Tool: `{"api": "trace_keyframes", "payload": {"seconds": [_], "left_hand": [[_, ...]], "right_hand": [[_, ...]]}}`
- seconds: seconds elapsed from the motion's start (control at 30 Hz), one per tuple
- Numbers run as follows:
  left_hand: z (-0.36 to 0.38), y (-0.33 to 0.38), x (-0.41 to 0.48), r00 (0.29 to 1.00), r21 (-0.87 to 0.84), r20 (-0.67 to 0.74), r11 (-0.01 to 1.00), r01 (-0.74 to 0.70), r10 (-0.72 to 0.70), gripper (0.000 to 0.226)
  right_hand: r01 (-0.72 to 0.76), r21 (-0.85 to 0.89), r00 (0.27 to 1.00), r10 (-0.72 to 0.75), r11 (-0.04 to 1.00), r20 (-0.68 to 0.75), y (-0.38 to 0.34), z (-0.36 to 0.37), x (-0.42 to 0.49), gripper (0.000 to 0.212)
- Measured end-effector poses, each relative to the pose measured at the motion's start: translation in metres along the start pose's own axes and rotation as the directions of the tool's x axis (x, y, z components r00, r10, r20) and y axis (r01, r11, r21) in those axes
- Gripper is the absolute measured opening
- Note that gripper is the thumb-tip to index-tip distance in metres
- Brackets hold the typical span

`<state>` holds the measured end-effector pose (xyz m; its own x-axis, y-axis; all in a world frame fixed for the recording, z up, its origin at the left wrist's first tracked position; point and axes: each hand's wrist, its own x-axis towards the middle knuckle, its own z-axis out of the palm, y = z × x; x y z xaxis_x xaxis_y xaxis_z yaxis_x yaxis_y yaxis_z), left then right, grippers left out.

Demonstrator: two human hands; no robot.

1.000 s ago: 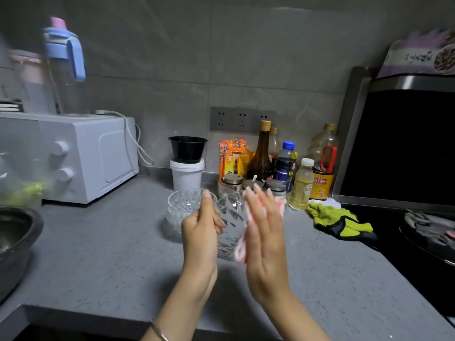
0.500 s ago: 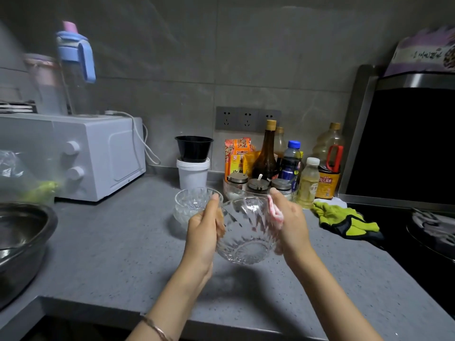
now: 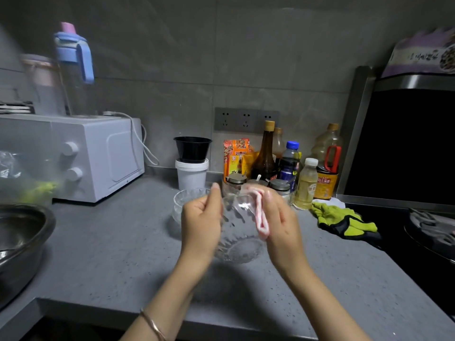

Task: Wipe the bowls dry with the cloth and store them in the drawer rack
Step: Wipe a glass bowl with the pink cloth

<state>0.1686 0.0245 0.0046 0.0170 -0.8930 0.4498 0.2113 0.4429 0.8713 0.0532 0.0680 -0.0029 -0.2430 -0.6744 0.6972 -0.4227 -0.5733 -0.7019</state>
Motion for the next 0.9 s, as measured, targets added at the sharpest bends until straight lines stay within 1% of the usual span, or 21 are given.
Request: {"api": "trace_keyframes", "payload": {"seconds": [0.03, 0.1, 0.13, 0.2, 0.23, 0.27, 0.3, 0.33, 0.37, 0.4, 0.43, 0.47, 0.5, 0.53, 0.57, 0.63, 0.7, 0.73, 0.77, 0.83, 0.9], "left_hand": [[-0.001, -0.002, 0.004, 0.997, -0.073, -0.034, 0.995, 0.071, -0.074, 0.052], [-0.003, -0.002, 0.009, 0.987, -0.125, -0.087, 0.985, 0.123, -0.134, 0.044], [-0.003, -0.002, 0.01, 0.988, -0.119, -0.091, 0.986, 0.117, -0.128, 0.045], [0.0, -0.002, 0.008, 0.995, -0.093, -0.044, 0.992, 0.085, -0.09, 0.051], [0.002, -0.001, 0.005, 0.996, -0.074, -0.018, 0.994, 0.081, -0.083, 0.051], [0.004, -0.002, 0.002, 0.996, -0.055, 0.0, 0.995, 0.084, -0.085, 0.048], [0.005, -0.002, 0.0, 0.996, -0.05, 0.008, 0.994, 0.093, -0.093, 0.046], [0.004, -0.001, -0.002, 0.995, -0.052, 0.01, 0.994, 0.101, -0.1, 0.045], [0.004, -0.001, -0.003, 0.994, -0.056, 0.015, 0.993, 0.107, -0.107, 0.045], [0.003, 0.0, -0.003, 0.993, -0.065, 0.01, 0.991, 0.114, -0.114, 0.046], [0.002, 0.001, -0.004, 0.993, -0.074, 0.003, 0.99, 0.116, -0.116, 0.048], [0.001, 0.0, -0.004, 0.993, -0.089, -0.004, 0.989, 0.115, -0.116, 0.051], [-0.001, -0.002, -0.004, 0.993, -0.111, -0.003, 0.987, 0.116, -0.117, 0.054], [-0.003, -0.004, -0.004, 0.993, -0.141, 0.012, 0.983, 0.12, -0.12, 0.056], [-0.004, -0.006, -0.004, 0.991, -0.162, 0.039, 0.978, 0.134, -0.129, 0.061], [-0.006, -0.008, -0.004, 0.986, -0.165, 0.086, 0.974, 0.156, -0.143, 0.071], [-0.009, -0.011, 0.0, 0.983, -0.086, 0.123, 0.985, 0.148, -0.137, 0.062], [-0.009, -0.011, 0.004, 0.982, -0.017, 0.141, 0.991, 0.133, -0.129, 0.056], [-0.01, -0.009, 0.007, 0.981, 0.061, 0.159, 0.993, 0.098, -0.107, 0.055], [-0.009, -0.002, 0.01, 0.975, 0.174, 0.22, 0.985, -0.02, -0.019, 0.052], [-0.005, 0.001, 0.008, 0.952, 0.257, 0.302, 0.957, -0.137, 0.055, 0.052]], "right_hand": [[0.042, -0.041, 0.999, -0.042, 0.998, -0.015, 0.003, 0.004, -0.009, 0.042], [0.136, -0.221, 0.99, -0.139, 0.966, 0.003, 0.005, 0.014, -0.027, 0.046], [0.18, -0.339, 0.983, -0.181, 0.924, 0.029, 0.005, 0.019, -0.034, 0.048], [0.303, -0.551, 0.948, -0.306, 0.777, 0.091, 0.002, 0.026, -0.037, 0.05], [0.36, -0.613, 0.921, -0.374, 0.703, 0.112, 0.0, 0.026, -0.033, 0.048], [0.383, -0.641, 0.904, -0.414, 0.666, 0.11, -0.003, 0.025, -0.025, 0.046], [0.369, -0.638, 0.907, -0.412, 0.676, 0.088, -0.005, 0.023, -0.018, 0.043], [0.324, -0.602, 0.929, -0.367, 0.73, 0.054, -0.006, 0.019, -0.011, 0.04], [0.254, -0.527, 0.958, -0.287, 0.811, 0.019, -0.007, 0.016, -0.005, 0.038], [0.17, -0.408, 0.982, -0.191, 0.897, -0.01, -0.006, 0.013, -0.001, 0.036], [0.074, -0.247, 0.996, -0.083, 0.966, -0.026, -0.006, 0.011, 0.002, 0.034], [-0.033, -0.069, 0.999, 0.031, 0.997, -0.029, -0.006, 0.009, 0.003, 0.035], [-0.129, 0.083, 0.991, 0.132, 0.988, -0.034, -0.006, 0.007, 0.004, 0.04], [-0.197, 0.189, 0.977, 0.208, 0.962, -0.04, -0.005, 0.004, 0.005, 0.044], [-0.237, 0.234, 0.966, 0.254, 0.943, -0.042, -0.004, 0.001, 0.005, 0.044], [-0.29, 0.23, 0.952, 0.304, 0.929, -0.027, -0.002, -0.002, 0.006, 0.047], [-0.352, 0.206, 0.929, 0.368, 0.913, -0.042, 0.003, -0.005, 0.01, 0.051], [-0.386, 0.194, 0.914, 0.403, 0.902, -0.054, 0.003, -0.006, 0.011, 0.05], [-0.402, 0.172, 0.907, 0.416, 0.9, -0.058, 0.003, -0.007, 0.013, 0.049], [-0.362, 0.08, 0.93, 0.366, 0.929, -0.033, 0.001, -0.009, 0.017, 0.052], [-0.268, -0.032, 0.963, 0.269, 0.963, 0.027, -0.002, -0.009, 0.021, 0.055]]}}
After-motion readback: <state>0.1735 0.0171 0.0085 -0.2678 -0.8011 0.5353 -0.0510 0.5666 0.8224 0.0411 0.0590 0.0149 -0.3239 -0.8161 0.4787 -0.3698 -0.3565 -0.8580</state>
